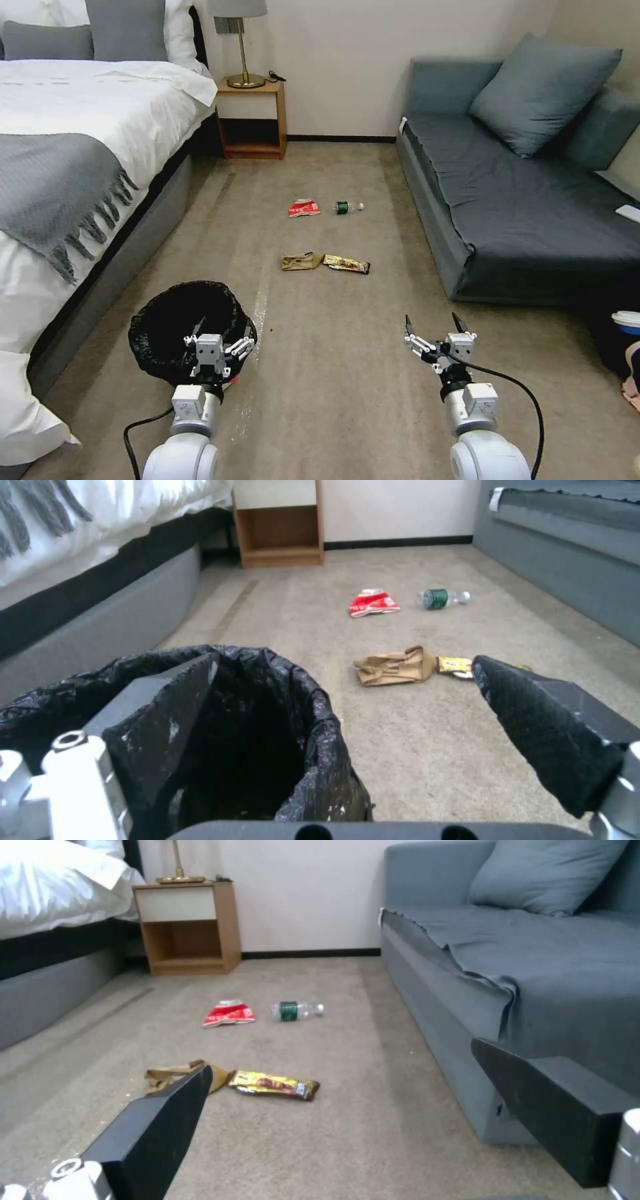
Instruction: Pick up the trash bin, then pick up the garbage on the floor and place it into the trash bin.
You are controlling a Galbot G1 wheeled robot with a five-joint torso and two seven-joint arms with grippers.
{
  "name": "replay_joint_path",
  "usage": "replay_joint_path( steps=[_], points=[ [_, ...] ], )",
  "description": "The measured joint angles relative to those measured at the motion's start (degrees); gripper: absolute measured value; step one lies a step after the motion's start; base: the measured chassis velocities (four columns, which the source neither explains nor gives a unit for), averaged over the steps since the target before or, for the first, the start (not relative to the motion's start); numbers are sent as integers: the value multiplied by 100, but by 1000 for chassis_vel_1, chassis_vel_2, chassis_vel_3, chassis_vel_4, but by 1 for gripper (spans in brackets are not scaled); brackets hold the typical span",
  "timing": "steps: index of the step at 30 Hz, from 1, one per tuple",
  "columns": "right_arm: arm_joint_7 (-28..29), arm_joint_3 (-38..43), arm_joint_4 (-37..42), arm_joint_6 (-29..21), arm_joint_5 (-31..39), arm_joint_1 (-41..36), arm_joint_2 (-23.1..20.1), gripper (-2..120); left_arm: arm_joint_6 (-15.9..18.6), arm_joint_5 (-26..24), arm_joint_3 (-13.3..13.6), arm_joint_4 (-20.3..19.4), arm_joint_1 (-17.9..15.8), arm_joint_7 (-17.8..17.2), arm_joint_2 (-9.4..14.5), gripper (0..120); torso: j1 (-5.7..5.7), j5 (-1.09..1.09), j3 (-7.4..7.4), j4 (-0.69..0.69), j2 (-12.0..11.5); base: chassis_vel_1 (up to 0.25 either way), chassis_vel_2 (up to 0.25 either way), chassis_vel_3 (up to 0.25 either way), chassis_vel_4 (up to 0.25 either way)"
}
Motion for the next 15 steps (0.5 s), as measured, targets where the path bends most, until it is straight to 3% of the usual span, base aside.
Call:
replay_joint_path(
  steps=[15],
  points=[
    [0,0,0,0,0,0,0,100,0,0,0,0,0,0,0,100,0,0,0,0,0,0,0,0,0]
  ],
)
